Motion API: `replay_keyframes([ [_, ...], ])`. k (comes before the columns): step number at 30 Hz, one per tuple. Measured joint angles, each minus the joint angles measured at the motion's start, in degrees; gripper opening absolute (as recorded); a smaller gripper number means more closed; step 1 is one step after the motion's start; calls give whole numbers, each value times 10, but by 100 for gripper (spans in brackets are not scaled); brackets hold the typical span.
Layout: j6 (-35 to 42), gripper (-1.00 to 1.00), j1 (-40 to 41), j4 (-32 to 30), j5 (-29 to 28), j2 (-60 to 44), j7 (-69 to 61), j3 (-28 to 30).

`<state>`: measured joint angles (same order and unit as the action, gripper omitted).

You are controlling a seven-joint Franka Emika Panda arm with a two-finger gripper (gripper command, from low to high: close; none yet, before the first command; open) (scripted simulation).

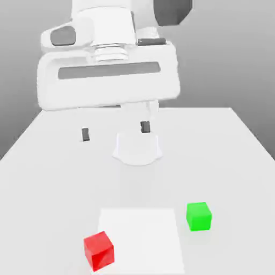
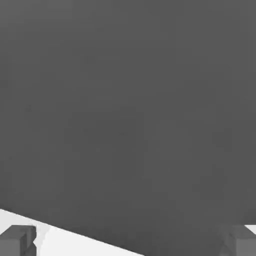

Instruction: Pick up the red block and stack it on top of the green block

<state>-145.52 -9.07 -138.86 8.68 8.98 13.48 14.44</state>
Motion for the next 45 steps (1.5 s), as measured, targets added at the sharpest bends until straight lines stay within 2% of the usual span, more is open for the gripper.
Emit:
replay_keyframes([
  [5, -40, 0, 9, -20, 12, -102, -83, 8],
  [10, -85, 0, 23, -39, -6, -198, -139, 12],
  [14, -147, 0, 50, -30, 32, -280, -177, -20],
  [15, -163, -100, 59, -27, 42, -300, -185, -32],
  [22, -166, -100, 61, -26, 44, -304, -186, -34],
  [27, -95, -100, 38, -43, -13, -215, -149, -2],
  [33, -78, -100, -13, -102, -51, -141, -291, -65],
  [42, -73, -100, -151, -204, -84, -28, -566, -134],
  [45, -115, -100, -163, -212, -84, -61, -596, -140],
])
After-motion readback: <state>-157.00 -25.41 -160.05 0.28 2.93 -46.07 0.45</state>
